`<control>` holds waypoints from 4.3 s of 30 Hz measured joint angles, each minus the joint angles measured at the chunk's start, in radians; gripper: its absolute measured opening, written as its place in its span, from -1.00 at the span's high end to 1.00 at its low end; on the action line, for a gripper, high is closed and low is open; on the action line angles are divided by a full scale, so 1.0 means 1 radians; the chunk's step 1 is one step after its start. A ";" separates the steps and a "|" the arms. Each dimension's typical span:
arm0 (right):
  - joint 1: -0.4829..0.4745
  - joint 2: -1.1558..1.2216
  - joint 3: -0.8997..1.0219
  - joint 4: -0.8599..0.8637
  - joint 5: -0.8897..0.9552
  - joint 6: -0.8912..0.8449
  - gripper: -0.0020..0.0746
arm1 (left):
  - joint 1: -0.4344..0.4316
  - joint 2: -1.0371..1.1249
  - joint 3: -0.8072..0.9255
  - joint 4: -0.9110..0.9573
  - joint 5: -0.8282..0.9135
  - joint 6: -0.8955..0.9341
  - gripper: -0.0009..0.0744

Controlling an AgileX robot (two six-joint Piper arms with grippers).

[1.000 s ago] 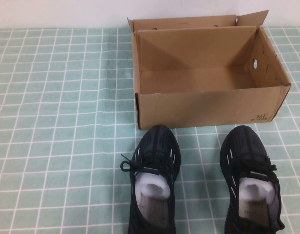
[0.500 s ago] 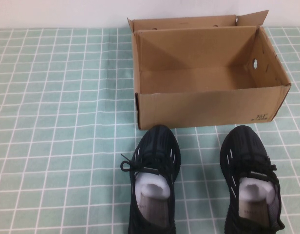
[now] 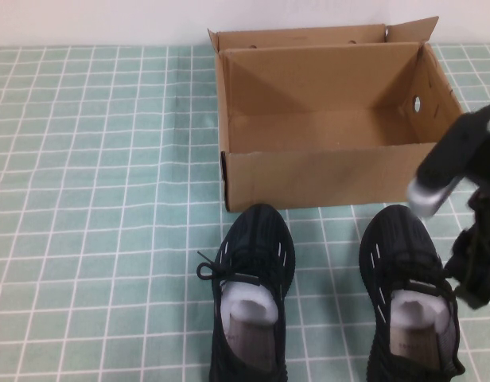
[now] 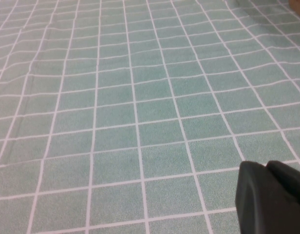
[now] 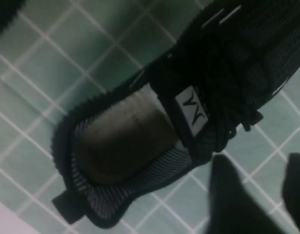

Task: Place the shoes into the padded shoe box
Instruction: Pick up the shoe from the table, then place the shoe in the shoe box

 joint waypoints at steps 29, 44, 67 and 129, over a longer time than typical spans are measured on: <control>0.014 0.085 0.031 0.095 -0.046 -0.038 -0.13 | 0.000 0.000 0.000 -0.001 0.000 0.000 0.99; 0.014 0.085 0.072 0.077 -0.154 -0.041 -0.06 | 0.000 0.000 0.000 -0.002 0.000 0.000 0.99; 0.014 0.085 0.115 0.079 -0.177 -0.041 -0.05 | 0.000 0.000 0.000 -0.002 0.000 0.000 0.99; -0.008 0.085 -0.469 0.268 -0.407 0.439 0.97 | 0.000 0.000 0.000 -0.002 0.000 0.000 0.99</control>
